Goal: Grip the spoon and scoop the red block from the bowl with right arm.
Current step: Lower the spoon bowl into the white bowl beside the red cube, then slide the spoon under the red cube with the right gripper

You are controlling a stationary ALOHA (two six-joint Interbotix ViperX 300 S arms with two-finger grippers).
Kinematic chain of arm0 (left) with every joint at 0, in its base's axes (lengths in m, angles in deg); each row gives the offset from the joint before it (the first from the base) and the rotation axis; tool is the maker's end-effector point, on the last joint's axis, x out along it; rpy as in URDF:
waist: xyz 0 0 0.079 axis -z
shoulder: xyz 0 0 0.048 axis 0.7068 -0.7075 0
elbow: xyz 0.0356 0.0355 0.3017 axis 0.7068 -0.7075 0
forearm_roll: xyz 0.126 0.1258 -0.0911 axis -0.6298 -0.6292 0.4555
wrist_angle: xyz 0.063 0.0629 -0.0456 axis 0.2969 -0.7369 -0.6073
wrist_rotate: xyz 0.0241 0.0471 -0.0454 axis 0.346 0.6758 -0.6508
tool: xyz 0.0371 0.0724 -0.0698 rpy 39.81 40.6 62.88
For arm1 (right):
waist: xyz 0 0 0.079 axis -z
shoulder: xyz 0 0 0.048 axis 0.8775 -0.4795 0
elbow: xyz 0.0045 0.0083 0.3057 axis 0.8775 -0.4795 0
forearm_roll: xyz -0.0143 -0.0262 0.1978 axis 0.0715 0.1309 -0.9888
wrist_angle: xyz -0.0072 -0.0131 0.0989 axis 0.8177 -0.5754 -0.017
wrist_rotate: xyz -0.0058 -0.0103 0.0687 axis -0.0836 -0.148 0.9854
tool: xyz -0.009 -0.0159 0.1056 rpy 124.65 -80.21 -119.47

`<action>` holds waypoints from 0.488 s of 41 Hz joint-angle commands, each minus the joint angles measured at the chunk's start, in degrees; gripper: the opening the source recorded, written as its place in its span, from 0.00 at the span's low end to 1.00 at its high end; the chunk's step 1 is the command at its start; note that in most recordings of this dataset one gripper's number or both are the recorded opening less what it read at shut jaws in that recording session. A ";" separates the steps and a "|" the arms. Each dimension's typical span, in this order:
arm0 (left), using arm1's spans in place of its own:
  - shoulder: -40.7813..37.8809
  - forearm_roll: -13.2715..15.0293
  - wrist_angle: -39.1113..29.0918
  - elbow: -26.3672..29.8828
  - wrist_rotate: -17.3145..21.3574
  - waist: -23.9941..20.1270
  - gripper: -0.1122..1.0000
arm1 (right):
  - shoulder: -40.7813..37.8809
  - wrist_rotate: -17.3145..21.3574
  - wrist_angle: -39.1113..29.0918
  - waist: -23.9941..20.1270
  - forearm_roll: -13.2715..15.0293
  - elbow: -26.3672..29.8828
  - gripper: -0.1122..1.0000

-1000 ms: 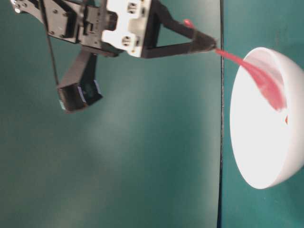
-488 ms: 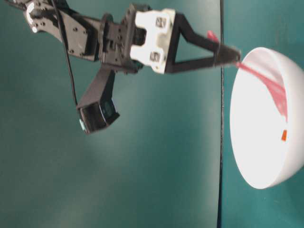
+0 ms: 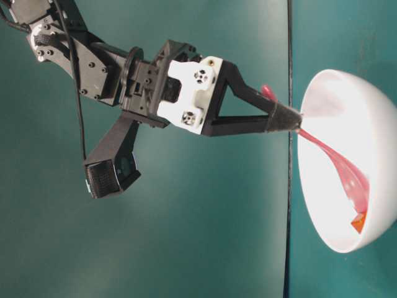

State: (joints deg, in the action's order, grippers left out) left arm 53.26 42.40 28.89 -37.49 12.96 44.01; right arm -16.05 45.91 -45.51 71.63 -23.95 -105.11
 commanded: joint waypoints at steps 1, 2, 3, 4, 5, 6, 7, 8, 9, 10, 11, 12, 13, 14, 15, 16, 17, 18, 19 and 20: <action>-0.35 -0.18 0.70 0.97 0.09 -0.18 0.10 | 0.79 0.18 0.35 -0.35 -1.32 1.49 0.31; -0.35 -0.18 0.70 1.05 0.09 -0.18 0.10 | 0.79 0.18 0.26 -0.44 -1.58 1.41 0.31; -0.35 -0.18 0.70 0.97 0.09 -0.18 0.10 | 0.88 0.18 0.35 -0.44 -1.76 1.32 0.31; -0.35 -0.18 0.70 0.97 0.09 -0.18 0.10 | 0.97 0.18 0.26 -0.62 -1.85 1.23 0.31; -0.35 -0.18 0.70 0.97 0.09 -0.18 0.10 | 0.97 0.18 0.26 -0.70 -1.93 1.23 0.31; -0.35 -0.18 0.70 0.97 0.00 -0.18 0.10 | 0.97 0.18 0.26 -0.79 -1.93 1.32 0.31; -0.35 -0.18 0.70 1.05 0.09 -0.18 0.10 | 0.97 0.18 0.26 -0.97 -2.02 1.23 0.31; -0.35 -0.18 0.70 0.97 0.09 -0.18 0.10 | 0.97 0.18 0.26 -1.05 -2.02 1.23 0.31; -0.35 -0.18 0.70 0.97 0.09 -0.18 0.10 | 0.97 0.18 0.44 -1.14 -2.02 1.23 0.31; -0.35 -0.18 0.70 0.97 0.09 -0.18 0.10 | 0.97 0.18 0.53 -1.23 -2.02 1.23 0.31; -0.35 -0.18 0.70 0.97 0.09 -0.18 0.10 | 1.05 0.18 0.62 -1.32 -2.02 1.23 0.31; -0.35 -0.18 0.70 0.97 0.09 -0.18 0.10 | 1.05 0.18 0.53 -1.41 -2.02 1.23 0.31; -0.35 -0.18 0.70 0.97 0.00 -0.18 0.10 | 1.05 0.26 0.62 -1.58 -2.02 1.23 0.31; -0.35 -0.18 0.70 0.97 0.09 -0.18 0.10 | 1.05 0.26 0.62 -1.58 -2.02 1.23 0.31; -0.35 -0.18 0.70 0.97 0.09 -0.18 0.10 | 1.14 0.26 0.62 -1.67 -2.02 1.23 0.31; -0.35 -0.18 0.70 0.97 0.09 -0.18 0.10 | 1.14 0.26 0.62 -1.67 -2.11 1.23 0.31; -0.35 -0.18 0.70 0.97 0.00 -0.18 0.10 | 1.23 0.35 0.62 -1.67 -2.20 1.23 0.31; -0.35 -0.18 0.70 0.97 0.00 -0.18 0.10 | 1.32 0.35 0.62 -1.76 -2.20 1.14 0.31; -0.35 -0.18 0.70 0.97 0.00 -0.18 0.10 | 1.41 0.35 0.62 -1.76 -2.37 1.14 0.31; -0.35 -0.18 0.70 0.97 0.00 -0.18 0.10 | 1.49 0.35 0.70 -1.76 -2.46 1.05 0.31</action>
State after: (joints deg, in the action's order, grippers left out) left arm 53.26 42.31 28.89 -37.49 12.96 44.01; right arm -16.05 46.18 -45.34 70.14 -25.89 -105.11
